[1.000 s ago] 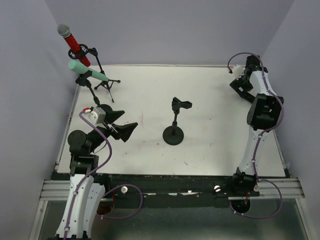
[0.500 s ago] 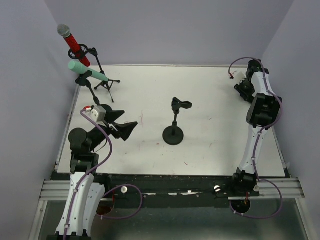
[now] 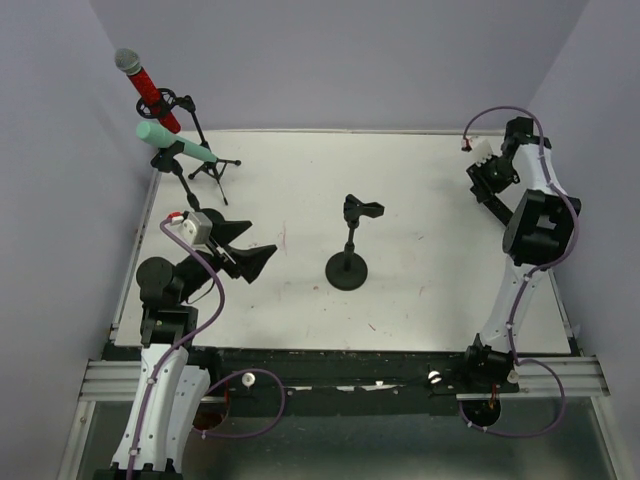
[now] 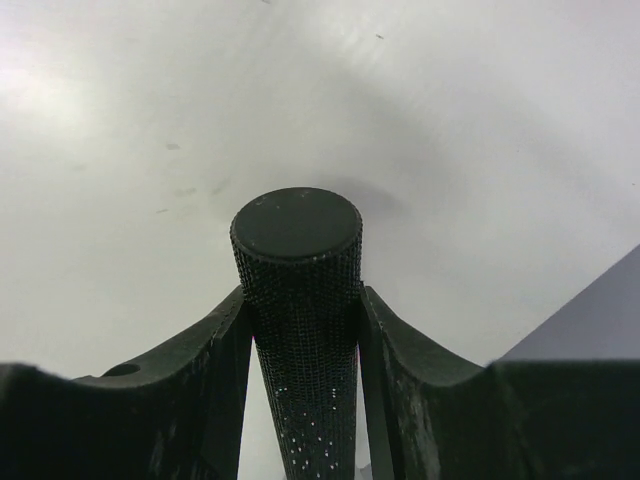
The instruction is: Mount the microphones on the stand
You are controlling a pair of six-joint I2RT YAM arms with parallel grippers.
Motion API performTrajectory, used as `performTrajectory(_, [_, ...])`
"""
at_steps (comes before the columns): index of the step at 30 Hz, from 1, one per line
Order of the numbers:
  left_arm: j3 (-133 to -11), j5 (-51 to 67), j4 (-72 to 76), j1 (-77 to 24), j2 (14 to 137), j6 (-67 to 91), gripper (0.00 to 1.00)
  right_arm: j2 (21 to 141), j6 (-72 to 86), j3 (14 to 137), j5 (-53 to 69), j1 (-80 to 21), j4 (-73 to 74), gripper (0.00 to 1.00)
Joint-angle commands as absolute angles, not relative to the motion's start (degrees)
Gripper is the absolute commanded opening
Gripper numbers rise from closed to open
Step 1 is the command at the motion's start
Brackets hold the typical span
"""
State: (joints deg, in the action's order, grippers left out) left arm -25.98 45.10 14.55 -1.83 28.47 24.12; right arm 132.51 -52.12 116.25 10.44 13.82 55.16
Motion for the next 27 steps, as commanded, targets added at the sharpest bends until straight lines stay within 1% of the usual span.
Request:
performTrajectory(1, [-25.58, 46.15, 17.31, -1.58, 28.48, 28.37, 0.98, 120.51, -47.82, 112.51, 21.6, 13.45, 55.37, 0.19])
performTrajectory(3, [-25.84, 40.19, 14.34, -1.58, 27.69, 33.81, 0.98, 116.56, -46.33, 110.49, 25.82, 13.45, 56.07, 0.18])
performTrajectory(6, [-24.26, 46.47, 19.14, -1.58, 26.46, 32.52, 0.98, 108.66, -42.64, 104.27, 32.32, 13.45, 54.59, 0.18])
performTrajectory(9, [-22.33, 48.42, 25.65, -2.11, 26.89, 35.41, 0.92, 98.91, -35.88, 96.97, 38.83, 13.53, 50.81, 0.17])
performTrajectory(10, [-22.76, 48.6, 26.1, -2.46, 27.24, 36.73, 0.92, 96.18, -33.25, 95.29, 40.76, 13.45, 49.58, 0.17])
performTrajectory(11, [-23.81, 48.78, 25.84, -3.07, 27.59, 37.61, 0.93, 93.19, -30.87, 93.79, 42.09, 13.53, 48.61, 0.17])
performTrajectory(12, [-25.04, 48.95, 25.06, -4.47, 27.86, 38.14, 0.98, 90.38, -28.59, 93.17, 43.67, 13.45, 47.82, 0.17])
performTrajectory(13, [-26.61, 48.17, 23.31, -5.87, 27.86, 37.54, 0.98, 88.26, -26.74, 92.99, 44.73, 13.45, 47.2, 0.17])
performTrajectory(16, [-34.42, 42.82, 14.18, -13.42, 28.91, 31.4, 0.98, 82.2, -18.67, 94.48, 47.28, 13.45, 44.14, 0.15])
performTrajectory(21, [-49.45, 37.98, 2.31, -27.3, 40.93, 28.65, 0.98, 77.17, -2.67, 98.52, 53.34, 13.45, 37.01, 0.13])
performTrajectory(24, [-57.72, 30.87, -1.39, -38.63, 47.79, 25.15, 0.98, 76.12, 6.3, 100.37, 59.13, 13.45, 34.81, 0.13])
performTrajectory(27, [-64.22, 27.25, -0.7, -45.07, 54.82, 26.09, 0.98, 73.93, 15.96, 97.84, 64.23, 13.53, 29.81, 0.13])
